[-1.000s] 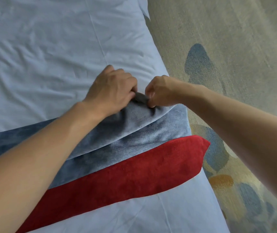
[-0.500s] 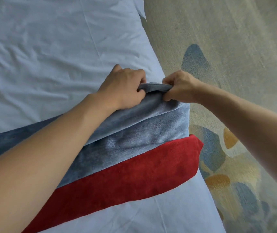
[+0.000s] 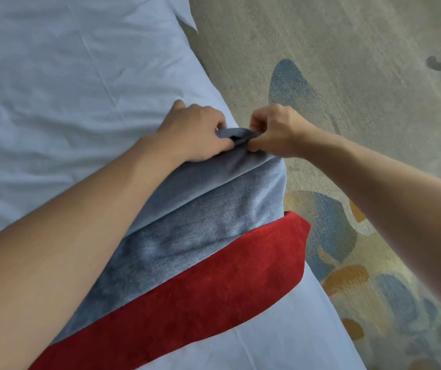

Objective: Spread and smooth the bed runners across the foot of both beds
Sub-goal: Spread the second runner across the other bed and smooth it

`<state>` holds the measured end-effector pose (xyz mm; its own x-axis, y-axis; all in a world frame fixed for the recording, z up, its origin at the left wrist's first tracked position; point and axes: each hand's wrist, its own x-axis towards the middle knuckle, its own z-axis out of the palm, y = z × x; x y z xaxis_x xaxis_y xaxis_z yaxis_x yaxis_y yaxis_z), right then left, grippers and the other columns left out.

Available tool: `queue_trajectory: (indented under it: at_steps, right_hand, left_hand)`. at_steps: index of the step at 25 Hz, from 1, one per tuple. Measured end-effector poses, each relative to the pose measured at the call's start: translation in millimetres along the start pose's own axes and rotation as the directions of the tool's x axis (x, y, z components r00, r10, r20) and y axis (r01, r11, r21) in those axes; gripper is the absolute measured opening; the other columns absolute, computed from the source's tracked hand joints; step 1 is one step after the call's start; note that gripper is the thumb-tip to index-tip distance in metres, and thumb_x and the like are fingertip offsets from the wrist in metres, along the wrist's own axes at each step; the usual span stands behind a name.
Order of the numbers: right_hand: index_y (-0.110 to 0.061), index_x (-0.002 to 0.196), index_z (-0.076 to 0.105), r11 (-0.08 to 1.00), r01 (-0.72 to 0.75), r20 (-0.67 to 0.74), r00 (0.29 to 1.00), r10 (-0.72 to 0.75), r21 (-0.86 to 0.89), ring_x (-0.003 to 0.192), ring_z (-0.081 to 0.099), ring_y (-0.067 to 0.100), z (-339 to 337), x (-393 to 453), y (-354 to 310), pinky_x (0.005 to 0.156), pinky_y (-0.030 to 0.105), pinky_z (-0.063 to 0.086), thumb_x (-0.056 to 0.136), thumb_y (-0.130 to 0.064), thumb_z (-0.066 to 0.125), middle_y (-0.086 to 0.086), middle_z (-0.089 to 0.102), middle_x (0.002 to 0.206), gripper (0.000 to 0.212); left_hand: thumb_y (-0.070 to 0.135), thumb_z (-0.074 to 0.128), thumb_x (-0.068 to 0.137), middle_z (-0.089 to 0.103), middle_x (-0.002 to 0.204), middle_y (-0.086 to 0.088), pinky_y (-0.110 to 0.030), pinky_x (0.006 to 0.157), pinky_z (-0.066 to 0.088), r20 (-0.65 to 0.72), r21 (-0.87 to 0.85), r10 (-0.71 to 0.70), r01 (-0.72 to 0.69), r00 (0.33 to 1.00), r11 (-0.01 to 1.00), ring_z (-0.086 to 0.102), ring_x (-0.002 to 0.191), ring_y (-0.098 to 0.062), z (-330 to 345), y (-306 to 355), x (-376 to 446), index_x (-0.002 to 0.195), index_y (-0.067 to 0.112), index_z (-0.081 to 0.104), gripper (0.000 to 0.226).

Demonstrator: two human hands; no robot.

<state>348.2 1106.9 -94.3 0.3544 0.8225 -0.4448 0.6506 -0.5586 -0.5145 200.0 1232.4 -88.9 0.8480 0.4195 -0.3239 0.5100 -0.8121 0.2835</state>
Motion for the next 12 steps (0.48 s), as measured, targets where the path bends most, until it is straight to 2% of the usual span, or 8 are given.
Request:
queue_trajectory:
  at_steps: [2, 4, 5, 8, 10, 12]
  right_hand:
    - [-0.022, 0.065, 0.048, 0.992, 0.07, -0.13, 0.988, -0.084, -0.104, 0.073, 0.055, 0.024, 12, -2, 8, 0.07, 0.029, 0.034, 0.073, -0.026, 0.067, -0.006, 0.053, 0.067, 0.021]
    - [-0.024, 0.072, 0.052, 0.991, 0.088, -0.235, 0.966, -0.111, -0.105, 0.082, 0.058, 0.027, 22, -6, 16, 0.078, 0.032, 0.039, 0.074, -0.022, 0.064, -0.003, 0.057, 0.079, 0.012]
    - [-0.024, 0.08, 0.057, 0.995, 0.068, -0.238, 0.967, -0.085, -0.076, 0.088, 0.059, 0.027, 27, -8, 20, 0.082, 0.035, 0.043, 0.075, -0.023, 0.064, -0.001, 0.059, 0.088, 0.009]
    - [-0.023, 0.108, 0.061, 0.997, -0.063, -0.129, 0.99, 0.056, -0.044, 0.104, 0.057, 0.026, 46, -19, 39, 0.094, 0.045, 0.046, 0.081, -0.032, 0.066, 0.002, 0.06, 0.109, 0.029]
    - [-0.023, 0.117, 0.059, 0.991, -0.133, -0.105, 0.986, 0.131, -0.009, 0.109, 0.058, 0.025, 60, -32, 49, 0.097, 0.046, 0.046, 0.083, -0.037, 0.065, 0.003, 0.061, 0.115, 0.037]
    - [-0.022, 0.119, 0.059, 0.982, -0.185, -0.115, 0.975, 0.189, 0.043, 0.11, 0.059, 0.025, 74, -46, 57, 0.097, 0.045, 0.046, 0.085, -0.038, 0.063, 0.002, 0.063, 0.117, 0.038]
  left_hand:
    - [0.056, 0.055, 0.085, 0.066, 0.09, 0.009, -0.04, 0.092, 0.032, -0.043, -0.056, 0.012, -0.014, 0.999, 0.998, 0.057, 0.089, -0.021, 10, 15, 13, 0.087, 0.033, 0.064, 0.025]
    - [0.041, 0.056, 0.087, 0.07, 0.096, 0.002, -0.04, 0.094, 0.031, -0.18, 0.023, -0.021, 0.026, 0.984, 0.999, 0.061, 0.095, -0.027, 14, 16, 27, 0.087, 0.029, 0.065, 0.015]
    - [0.034, 0.054, 0.088, 0.071, 0.1, -0.002, -0.041, 0.095, 0.031, -0.234, 0.077, -0.072, 0.093, 0.97, 0.993, 0.061, 0.098, -0.029, 15, 11, 34, 0.087, 0.027, 0.065, 0.014]
    - [0.028, 0.048, 0.091, 0.07, 0.106, -0.01, -0.044, 0.098, 0.029, -0.265, 0.226, -0.261, 0.322, 0.928, 0.919, 0.061, 0.103, -0.033, 15, -14, 48, 0.1, 0.017, 0.068, 0.025]
    - [0.027, 0.048, 0.09, 0.07, 0.102, -0.014, -0.045, 0.097, 0.028, -0.291, 0.285, -0.258, 0.341, 0.921, 0.896, 0.058, 0.102, -0.034, 20, -17, 52, 0.101, 0.015, 0.068, 0.026]
    - [0.029, 0.047, 0.089, 0.07, 0.097, -0.015, -0.045, 0.096, 0.028, -0.306, 0.303, -0.2, 0.294, 0.931, 0.907, 0.056, 0.1, -0.034, 27, -7, 52, 0.098, 0.015, 0.067, 0.026]
